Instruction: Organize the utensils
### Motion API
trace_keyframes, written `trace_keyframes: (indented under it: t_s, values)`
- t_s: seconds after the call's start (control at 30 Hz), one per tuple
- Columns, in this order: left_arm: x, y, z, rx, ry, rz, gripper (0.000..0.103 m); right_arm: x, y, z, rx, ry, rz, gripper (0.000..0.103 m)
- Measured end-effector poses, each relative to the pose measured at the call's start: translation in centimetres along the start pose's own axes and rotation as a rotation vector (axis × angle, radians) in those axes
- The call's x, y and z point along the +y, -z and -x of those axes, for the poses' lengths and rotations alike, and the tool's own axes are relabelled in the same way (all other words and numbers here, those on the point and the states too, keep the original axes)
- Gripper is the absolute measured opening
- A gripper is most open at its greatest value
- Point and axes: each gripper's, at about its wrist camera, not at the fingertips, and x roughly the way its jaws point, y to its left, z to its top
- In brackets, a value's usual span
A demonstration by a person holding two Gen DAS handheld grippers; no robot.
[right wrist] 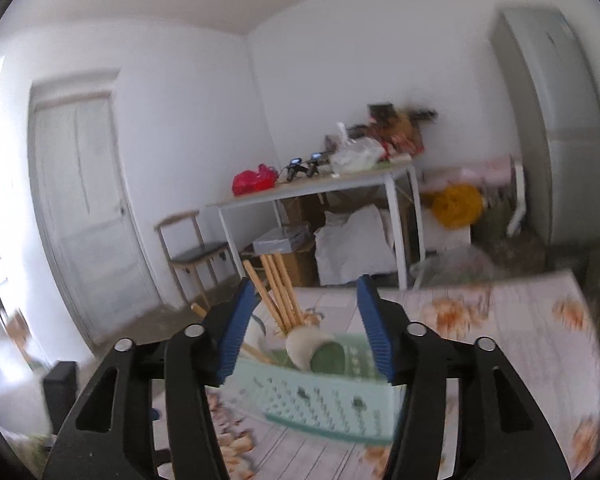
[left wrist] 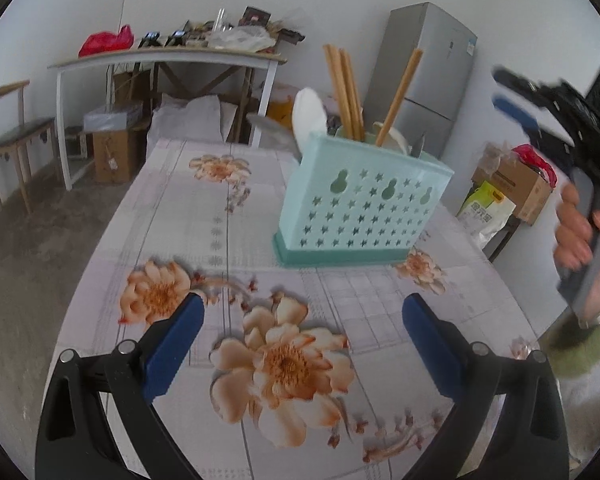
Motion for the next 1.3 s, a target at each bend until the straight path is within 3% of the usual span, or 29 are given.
trace_keyframes:
  t_s: [0.1, 0.23, 0.47, 0.67, 0.83, 1.03, 1.3]
  values:
    - [-0.3, -1.0, -0.6, -0.027, 0.017, -0.024, 0.097, -2.8, 1.4, 0.1, 0.054, -0.027, -0.146, 0.059]
    - [-0.7, -3.2, -2.0, -0.084, 0.084, -0.068, 0.097, -6.4, 4.0, -1.9, 0.188, -0.069, -0.312, 0.061]
    - [-0.9, -6.4, -5.6, -0.103, 0.178, -0.102, 0.097, -8.1, 6.4, -4.4, 0.348, -0.154, -0.333, 0.065]
    - [-0.7, -7.6, -8.7, -0.045, 0.269, -0.016, 0.097, -9.8, 7.0, -5.8, 0.337, -0.287, -0.439, 0.065]
    - [-1.4, -7.8, -10.0, -0.029, 0.263, -0.042, 0.097, -11.3, 7.5, -6.6, 0.315, -0.367, -0.567, 0.065]
    - [-0.7, -7.7, -10.5, -0.018, 0.273, -0.017, 0.097, -11.2, 8.0, -7.7, 0.338, -0.355, -0.609, 0.066]
    - [-1.0, -6.9, -10.8, 0.005, 0.233, -0.002, 0.097, -11.0, 8.3, -6.9, 0.318, -0.325, -0.657, 0.066]
